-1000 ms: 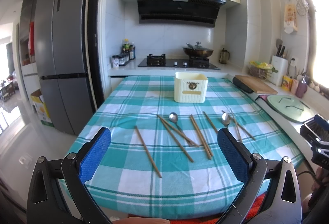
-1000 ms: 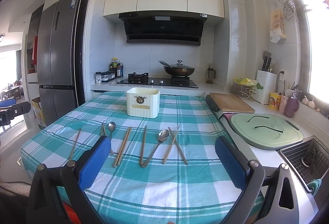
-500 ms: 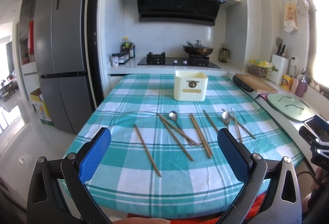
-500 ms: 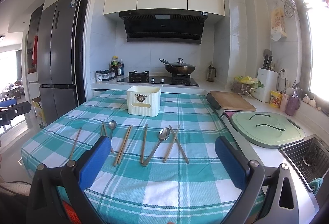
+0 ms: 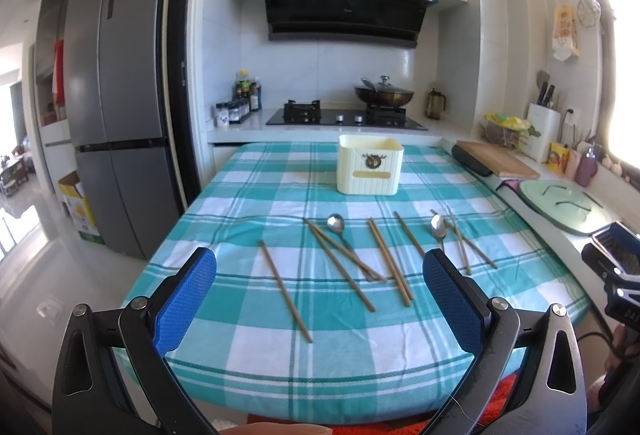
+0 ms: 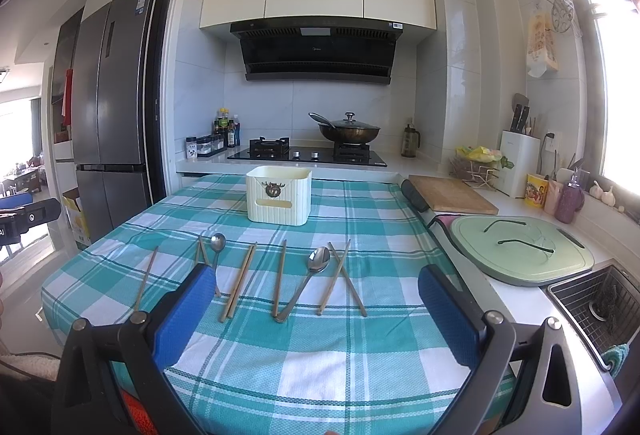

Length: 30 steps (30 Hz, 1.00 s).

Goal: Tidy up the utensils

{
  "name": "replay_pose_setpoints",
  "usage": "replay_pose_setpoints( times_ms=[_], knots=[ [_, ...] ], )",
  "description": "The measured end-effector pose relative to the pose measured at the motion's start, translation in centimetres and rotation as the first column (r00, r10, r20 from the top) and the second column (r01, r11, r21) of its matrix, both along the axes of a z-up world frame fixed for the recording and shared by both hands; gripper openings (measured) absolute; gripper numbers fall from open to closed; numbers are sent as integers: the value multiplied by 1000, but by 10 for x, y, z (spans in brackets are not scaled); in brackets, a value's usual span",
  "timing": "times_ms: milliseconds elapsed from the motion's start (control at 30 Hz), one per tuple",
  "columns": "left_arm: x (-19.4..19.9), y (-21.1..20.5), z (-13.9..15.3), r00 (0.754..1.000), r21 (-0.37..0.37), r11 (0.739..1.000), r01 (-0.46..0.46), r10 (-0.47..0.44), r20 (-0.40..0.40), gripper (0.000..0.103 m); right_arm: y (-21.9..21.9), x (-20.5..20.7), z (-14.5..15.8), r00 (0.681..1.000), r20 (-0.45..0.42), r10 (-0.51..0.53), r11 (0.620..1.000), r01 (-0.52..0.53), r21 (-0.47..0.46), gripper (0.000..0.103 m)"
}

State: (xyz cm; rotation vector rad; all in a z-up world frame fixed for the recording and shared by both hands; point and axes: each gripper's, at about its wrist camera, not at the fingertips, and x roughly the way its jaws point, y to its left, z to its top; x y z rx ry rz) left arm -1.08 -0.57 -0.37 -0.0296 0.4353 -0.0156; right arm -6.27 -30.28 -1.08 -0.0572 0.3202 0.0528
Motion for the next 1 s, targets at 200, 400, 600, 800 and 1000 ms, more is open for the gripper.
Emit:
replay_pose_setpoints(
  times_ms=[200, 400, 600, 800, 1000],
  knots=[
    [2, -1, -1, 1000, 0, 1000, 1, -1, -4, 103, 0, 1, 0, 1000, -2, -3, 1000, 3, 3, 103],
    [4, -1, -2, 1000, -1, 1000, 4, -4, -10, 103, -3, 2, -3, 1000, -5, -6, 1000, 6, 7, 103],
    [4, -1, -2, 1000, -2, 1000, 5, -5, -12, 103, -3, 2, -2, 1000, -6, -7, 1000, 7, 7, 103],
    [6, -2, -4, 1000, -5, 1000, 8, -8, -20, 103, -5, 4, -2, 1000, -11, -7, 1000, 7, 7, 103],
    [8, -4, -6, 999, 2, 1000, 21, -21, -26, 103, -6, 5, -3, 1000, -17, -9, 1000, 9, 9, 103]
  ],
)
